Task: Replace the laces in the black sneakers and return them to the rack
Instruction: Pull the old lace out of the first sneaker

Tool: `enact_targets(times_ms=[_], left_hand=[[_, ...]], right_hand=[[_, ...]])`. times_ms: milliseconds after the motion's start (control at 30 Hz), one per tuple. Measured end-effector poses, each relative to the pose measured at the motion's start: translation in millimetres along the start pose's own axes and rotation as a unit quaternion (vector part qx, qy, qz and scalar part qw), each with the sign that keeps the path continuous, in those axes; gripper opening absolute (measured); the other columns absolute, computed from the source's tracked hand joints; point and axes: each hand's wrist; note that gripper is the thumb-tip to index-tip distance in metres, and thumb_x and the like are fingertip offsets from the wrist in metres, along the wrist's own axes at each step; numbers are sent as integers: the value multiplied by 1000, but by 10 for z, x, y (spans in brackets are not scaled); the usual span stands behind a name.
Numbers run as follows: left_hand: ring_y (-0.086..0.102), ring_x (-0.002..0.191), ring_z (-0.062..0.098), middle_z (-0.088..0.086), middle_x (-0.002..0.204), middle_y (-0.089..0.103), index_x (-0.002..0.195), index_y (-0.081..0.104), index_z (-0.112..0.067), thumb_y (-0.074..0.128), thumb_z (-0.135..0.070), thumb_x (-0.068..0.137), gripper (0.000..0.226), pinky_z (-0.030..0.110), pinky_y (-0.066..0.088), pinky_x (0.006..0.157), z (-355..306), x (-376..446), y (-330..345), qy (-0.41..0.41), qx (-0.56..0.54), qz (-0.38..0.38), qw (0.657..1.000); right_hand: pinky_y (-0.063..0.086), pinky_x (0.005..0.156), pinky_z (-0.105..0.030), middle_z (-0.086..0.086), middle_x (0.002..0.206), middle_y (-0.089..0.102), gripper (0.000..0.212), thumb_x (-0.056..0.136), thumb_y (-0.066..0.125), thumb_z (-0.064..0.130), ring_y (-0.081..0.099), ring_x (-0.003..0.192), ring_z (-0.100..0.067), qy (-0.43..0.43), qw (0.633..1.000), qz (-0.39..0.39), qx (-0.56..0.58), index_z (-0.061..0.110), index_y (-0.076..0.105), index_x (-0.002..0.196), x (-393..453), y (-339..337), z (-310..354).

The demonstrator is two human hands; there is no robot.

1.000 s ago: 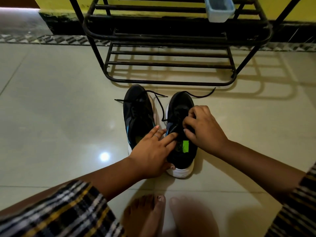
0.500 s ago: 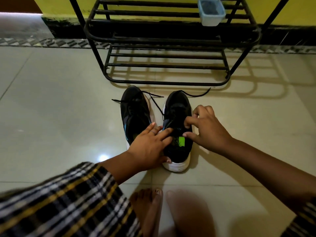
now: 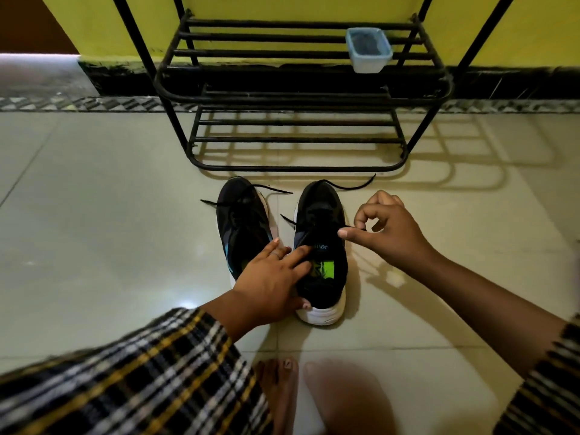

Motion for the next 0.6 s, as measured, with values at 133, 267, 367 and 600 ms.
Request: enact_targets(times_ms=[133,267,367,600], left_hand=[[23,142,28,-1,159,8,142,29,-24,43,-62,88,67,39,-1,119,14,-2,6,4,-6,-5,1000],[21,143,26,-2,159,7,142,29,-24,42,-62,89,67,39,-4,119,28,-5,34,9,-11,-18,1000],[19,143,26,-2,159,6,142,30,-24,41,-62,89,66,38,-7,118,30,5,33,11,-13,-20,1000],[24,141,29,-1,158,12,137,39,-26,44,-61,87,61,41,-2,118,49,-6,23,27,-25,-18,999]], right_hand=[[36,67,-29,-9,71,47,46,81,70,35,47,71,-20,101,993,-12,60,-2,52,60,123,-8,-208],[40,69,-29,-19,74,56,42,88,62,39,51,72,-20,201,976,52,71,-2,66,78,157,16,-450],[42,71,-27,-1,99,59,19,86,65,38,55,83,-15,160,986,21,48,20,66,91,184,71,-392],[46,90,-32,2,117,48,27,85,65,33,50,107,-16,-40,983,97,-149,28,68,111,223,280,-99]])
Point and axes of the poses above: each hand's wrist, its own x-axis towards the middle knuckle, its own y-axis out of the palm, z = x × y
